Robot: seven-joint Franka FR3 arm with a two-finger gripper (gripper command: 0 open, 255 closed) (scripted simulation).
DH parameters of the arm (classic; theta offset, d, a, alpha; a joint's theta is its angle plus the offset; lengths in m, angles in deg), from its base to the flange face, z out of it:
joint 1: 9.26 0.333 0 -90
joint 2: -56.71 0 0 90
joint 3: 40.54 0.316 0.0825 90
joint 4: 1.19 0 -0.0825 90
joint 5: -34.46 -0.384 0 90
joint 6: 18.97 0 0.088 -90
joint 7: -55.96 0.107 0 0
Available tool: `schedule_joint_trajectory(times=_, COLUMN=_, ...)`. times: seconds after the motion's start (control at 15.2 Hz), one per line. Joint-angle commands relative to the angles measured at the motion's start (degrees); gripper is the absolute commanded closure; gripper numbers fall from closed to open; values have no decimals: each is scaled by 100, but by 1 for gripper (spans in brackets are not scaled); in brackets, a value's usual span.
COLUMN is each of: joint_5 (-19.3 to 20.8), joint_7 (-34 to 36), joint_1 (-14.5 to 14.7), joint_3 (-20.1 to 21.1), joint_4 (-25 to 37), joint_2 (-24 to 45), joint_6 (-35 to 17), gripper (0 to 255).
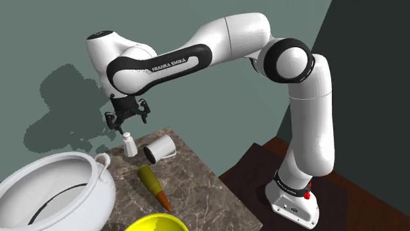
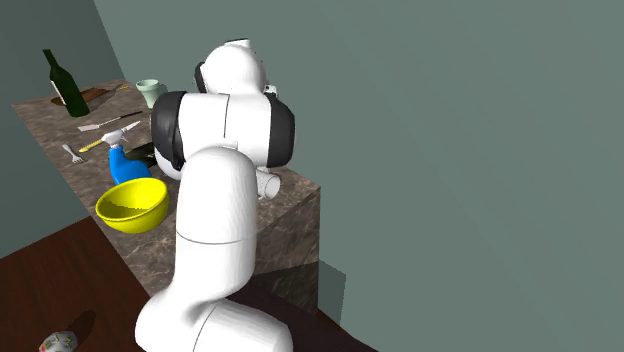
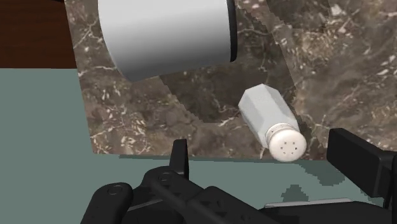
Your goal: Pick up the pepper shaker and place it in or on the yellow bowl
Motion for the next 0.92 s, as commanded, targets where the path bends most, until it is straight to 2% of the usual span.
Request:
schedule_joint_trajectory(times=0.0, joint_5=242, joint_7=154, joint_1=281, joint_3=-57, joint_4=734, joint_2=586, joint_6=246, gripper=0)
schedule_joint_trajectory(times=0.07, joint_5=343, joint_7=202, joint_1=431, joint_3=-98, joint_4=1124, joint_2=881, joint_6=375, gripper=0)
schedule_joint_trajectory(times=0.13, joint_5=369, joint_7=211, joint_1=483, joint_3=-119, joint_4=1252, joint_2=975, joint_6=418, gripper=0)
schedule_joint_trajectory(times=0.59, joint_5=421, joint_7=277, joint_1=394, joint_3=-161, joint_4=751, joint_2=1028, joint_6=-123, gripper=0)
schedule_joint_trajectory(times=0.86, joint_5=421, joint_7=277, joint_1=394, joint_3=-161, joint_4=751, joint_2=1028, joint_6=-123, gripper=0)
